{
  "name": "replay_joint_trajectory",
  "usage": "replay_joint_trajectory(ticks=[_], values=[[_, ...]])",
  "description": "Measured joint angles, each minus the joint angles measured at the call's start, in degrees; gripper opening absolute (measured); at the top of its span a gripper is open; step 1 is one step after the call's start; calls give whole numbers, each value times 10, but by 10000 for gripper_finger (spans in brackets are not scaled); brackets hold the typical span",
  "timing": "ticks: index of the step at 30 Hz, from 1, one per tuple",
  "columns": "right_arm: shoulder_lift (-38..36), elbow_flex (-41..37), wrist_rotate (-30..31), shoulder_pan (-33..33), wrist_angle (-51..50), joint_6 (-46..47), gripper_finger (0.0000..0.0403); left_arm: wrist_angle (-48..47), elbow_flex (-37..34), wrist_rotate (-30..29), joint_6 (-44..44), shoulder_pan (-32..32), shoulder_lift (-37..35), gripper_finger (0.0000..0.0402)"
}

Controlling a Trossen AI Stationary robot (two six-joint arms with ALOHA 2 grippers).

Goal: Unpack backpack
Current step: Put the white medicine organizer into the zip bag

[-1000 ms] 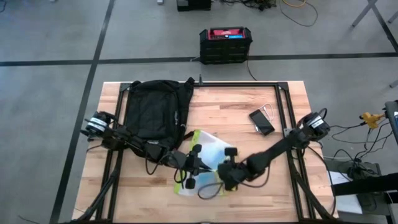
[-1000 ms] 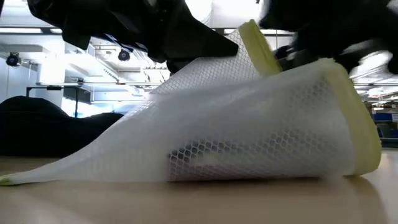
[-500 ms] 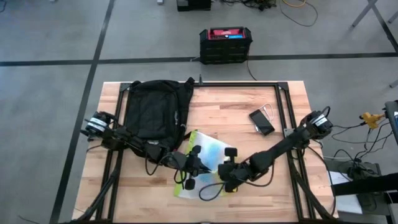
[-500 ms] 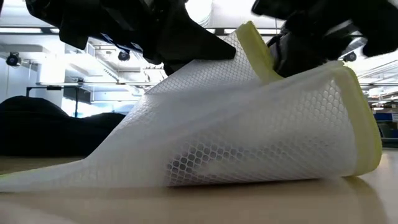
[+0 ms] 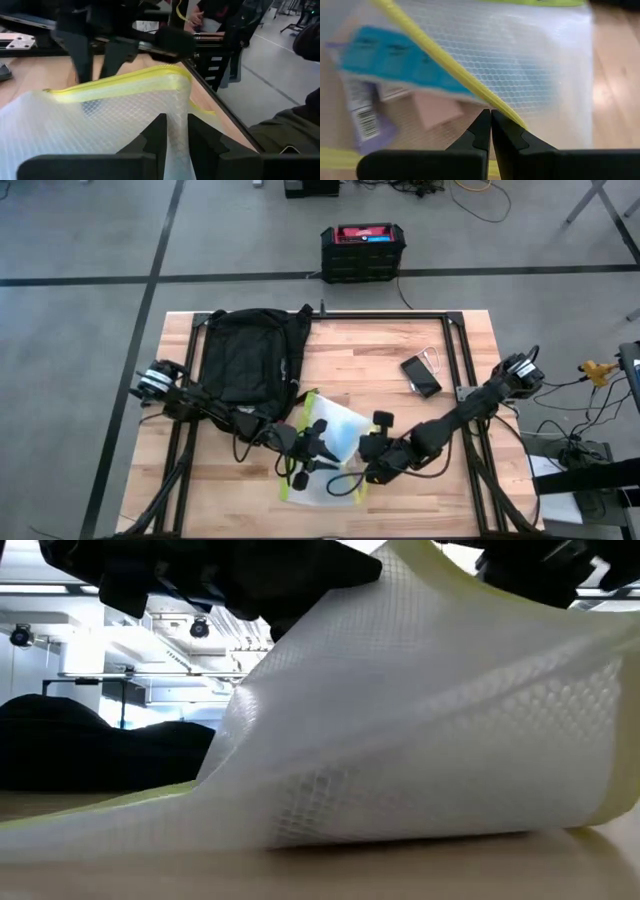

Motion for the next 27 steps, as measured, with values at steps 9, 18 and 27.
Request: replay_joint_trajectory(ticks=[9, 18, 27], values=[[0, -3, 12, -18, -28, 1, 0, 26, 1, 1, 11, -1, 0, 73], [39, -5, -81, -22, -18, 12, 0, 44, 1, 1, 11, -2, 0, 67], [76, 3, 3, -30, 110, -85, 0, 19, 1, -62, 8, 12, 0, 65]])
